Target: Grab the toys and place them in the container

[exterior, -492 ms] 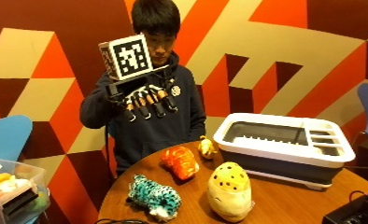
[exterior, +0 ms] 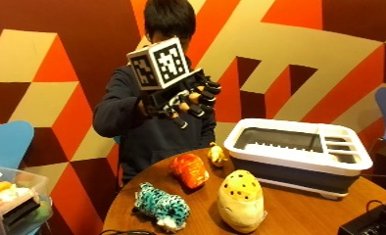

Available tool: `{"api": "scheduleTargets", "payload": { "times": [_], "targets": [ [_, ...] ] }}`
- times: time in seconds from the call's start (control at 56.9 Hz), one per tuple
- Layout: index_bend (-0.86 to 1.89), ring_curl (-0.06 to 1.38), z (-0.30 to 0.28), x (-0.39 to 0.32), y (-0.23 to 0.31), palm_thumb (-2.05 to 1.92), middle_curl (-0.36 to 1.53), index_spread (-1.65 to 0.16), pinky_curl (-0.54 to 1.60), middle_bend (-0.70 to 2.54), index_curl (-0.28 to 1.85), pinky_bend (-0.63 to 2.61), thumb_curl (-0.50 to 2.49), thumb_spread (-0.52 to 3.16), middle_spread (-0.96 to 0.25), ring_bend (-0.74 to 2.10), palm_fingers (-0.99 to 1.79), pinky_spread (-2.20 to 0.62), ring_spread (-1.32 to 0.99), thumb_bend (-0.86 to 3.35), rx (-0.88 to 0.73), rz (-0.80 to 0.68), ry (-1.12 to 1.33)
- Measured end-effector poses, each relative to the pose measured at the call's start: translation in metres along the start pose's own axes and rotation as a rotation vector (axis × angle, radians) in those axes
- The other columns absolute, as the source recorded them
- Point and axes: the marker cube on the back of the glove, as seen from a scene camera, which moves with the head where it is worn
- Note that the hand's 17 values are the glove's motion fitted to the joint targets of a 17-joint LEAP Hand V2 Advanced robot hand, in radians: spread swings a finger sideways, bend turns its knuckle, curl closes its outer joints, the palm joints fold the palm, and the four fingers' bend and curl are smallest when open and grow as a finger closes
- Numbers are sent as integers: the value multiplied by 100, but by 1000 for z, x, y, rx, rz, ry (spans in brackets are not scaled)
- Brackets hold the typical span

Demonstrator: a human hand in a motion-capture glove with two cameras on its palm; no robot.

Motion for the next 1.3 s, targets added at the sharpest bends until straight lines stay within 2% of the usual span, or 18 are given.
{"api": "scheduleTargets", "payload": {
  "times": [0.123, 0.316, 0.457, 0.597, 0.72, 0.791, 0.896, 0.984, 1.019, 1.089, 1.177, 1.3],
  "targets": [
    [-2, 15, 25, -6, -23, 9, 20, -22, 33, 10, 12, 85, 19, 133, 1, 24, -36, 3, -1, 13, -137, -104, 5],
    [1, 19, 74, -9, -58, 21, 18, -24, 35, 8, 9, 90, 25, 125, 0, 21, -42, 4, -1, 13, -303, -190, 93],
    [3, 21, 111, -2, -89, 30, 17, -27, 36, 8, 8, 92, 28, 123, -2, 18, -40, 4, -1, 14, -416, -129, 116],
    [6, 23, 161, 2, -90, 38, 15, -29, 38, 6, 9, 102, 30, 122, -4, 19, -33, 5, 0, 14, -501, -130, 138],
    [20, 25, 181, 4, -91, 50, 13, -32, 41, 9, 14, 115, 33, 120, -3, 27, -1, 3, 2, 17, -439, -150, 223],
    [29, 27, 189, 8, -93, 59, 12, -32, 38, 13, 17, 112, 35, 119, -4, 42, 25, -1, 1, 21, -419, -144, 230],
    [26, 35, 195, 12, -96, 76, 14, -30, 35, 18, 19, 107, 41, 117, -7, 76, 67, -18, -15, 29, -376, -152, 179],
    [26, 40, 197, 11, -98, 85, 20, -30, 34, 33, 22, 97, 48, 91, -12, 83, 85, -30, -27, 28, -309, -175, 154],
    [33, 43, 197, 10, -99, 88, 23, -31, 33, 41, 24, 93, 51, 79, -15, 87, 100, -33, -31, 28, -281, -180, 153],
    [40, 46, 194, 5, -100, 90, 27, -32, 34, 52, 28, 88, 56, 61, -20, 90, 112, -37, -35, 28, -254, -176, 138],
    [52, 50, 180, 2, -99, 91, 34, -35, 36, 64, 34, 87, 61, 38, -25, 95, 115, -39, -39, 27, -270, -146, 97],
    [65, 55, 126, -10, -89, 89, 41, -37, 39, 76, 43, 90, 65, 15, -29, 101, 110, -40, -42, 26, -223, -150, 113]
  ]
}}
